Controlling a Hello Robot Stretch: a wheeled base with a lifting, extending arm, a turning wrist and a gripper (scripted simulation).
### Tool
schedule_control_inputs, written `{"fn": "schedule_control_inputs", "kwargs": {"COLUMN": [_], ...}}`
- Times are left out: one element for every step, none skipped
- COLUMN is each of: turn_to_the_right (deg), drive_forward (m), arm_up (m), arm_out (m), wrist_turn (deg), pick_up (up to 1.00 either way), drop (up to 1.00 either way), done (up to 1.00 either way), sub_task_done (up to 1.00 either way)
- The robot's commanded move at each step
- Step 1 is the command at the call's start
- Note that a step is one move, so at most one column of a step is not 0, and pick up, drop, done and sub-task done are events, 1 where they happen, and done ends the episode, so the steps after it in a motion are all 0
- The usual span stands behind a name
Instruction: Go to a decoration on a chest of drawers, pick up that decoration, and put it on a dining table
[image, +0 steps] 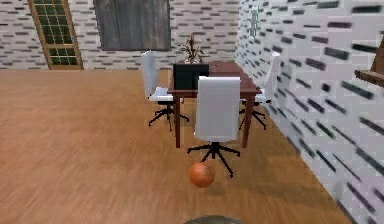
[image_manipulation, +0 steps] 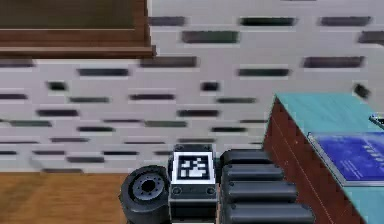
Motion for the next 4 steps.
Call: {"fn": "schedule_control_inputs", "kwargs": {"turn_to_the_right": [-24.0, 0.0, 0.0, -18.0], "drive_forward": [0.0, 1.0, 1.0, 0.0], "arm_up": [0.0, 0.0, 0.0, 0.0], "arm_out": [0.0, 0.0, 0.0, 0.0], "wrist_turn": [0.0, 0.0, 0.0, 0.0], "pick_up": [0.0, 0.0, 0.0, 0.0], "drop": [0.0, 0.0, 0.0, 0.0], "done": [0.0, 0.0, 0.0, 0.0], "sub_task_done": [0.0, 0.0, 0.0, 0.0]}}
